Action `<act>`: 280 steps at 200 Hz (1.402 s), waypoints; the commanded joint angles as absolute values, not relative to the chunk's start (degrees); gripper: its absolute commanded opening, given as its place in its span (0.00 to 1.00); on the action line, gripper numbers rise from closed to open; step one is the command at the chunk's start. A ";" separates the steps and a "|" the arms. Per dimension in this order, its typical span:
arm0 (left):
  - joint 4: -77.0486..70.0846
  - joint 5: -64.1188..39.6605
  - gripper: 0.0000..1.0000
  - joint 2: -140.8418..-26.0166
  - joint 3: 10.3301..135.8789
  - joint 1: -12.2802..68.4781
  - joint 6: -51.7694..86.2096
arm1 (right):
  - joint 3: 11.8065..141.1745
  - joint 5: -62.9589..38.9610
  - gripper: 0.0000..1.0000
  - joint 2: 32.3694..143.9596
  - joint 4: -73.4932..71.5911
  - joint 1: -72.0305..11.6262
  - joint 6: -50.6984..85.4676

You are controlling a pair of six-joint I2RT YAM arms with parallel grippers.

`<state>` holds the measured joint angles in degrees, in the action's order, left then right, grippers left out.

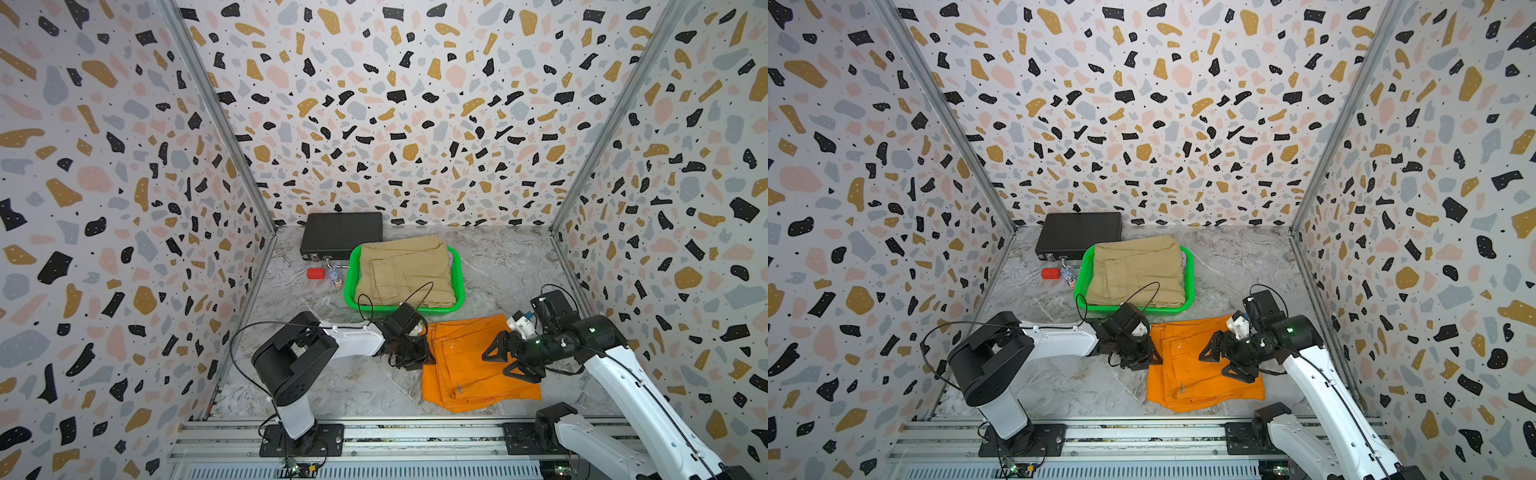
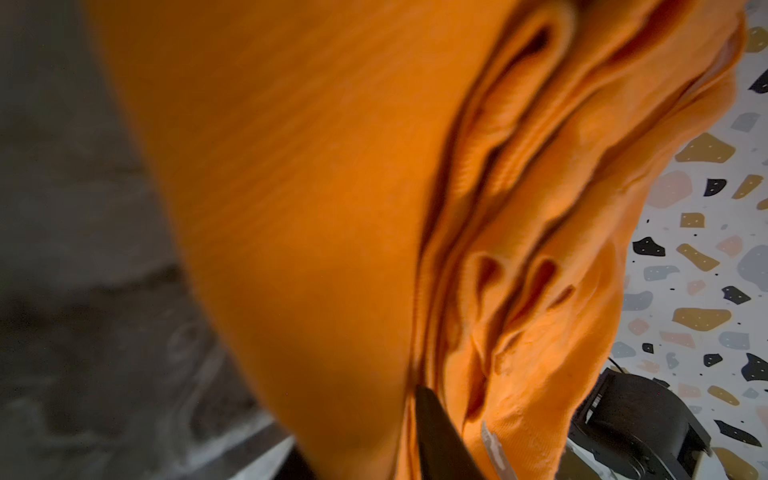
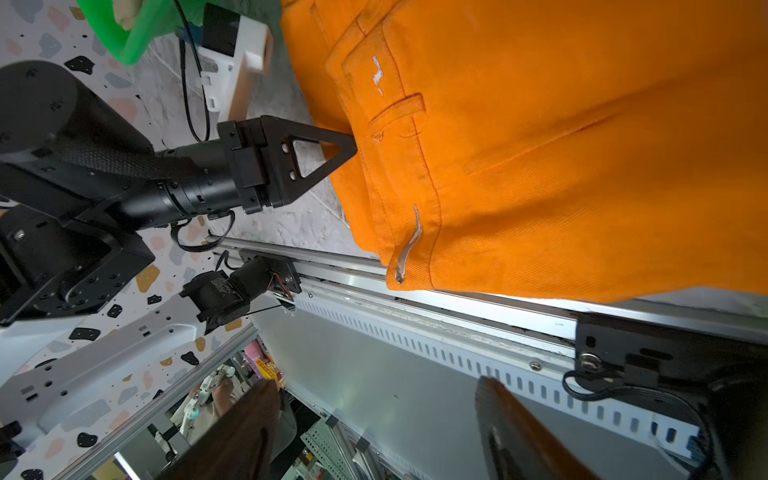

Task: Put the folded long pants in the basket
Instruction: Move the long pant to the center of the board, then pick up the long pant at the center of the board.

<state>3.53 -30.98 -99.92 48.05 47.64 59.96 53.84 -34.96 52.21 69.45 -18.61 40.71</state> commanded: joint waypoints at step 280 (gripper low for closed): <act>46.12 -23.16 0.00 -81.60 54.31 35.07 29.88 | 45.90 -31.62 0.00 85.72 32.68 -19.95 39.46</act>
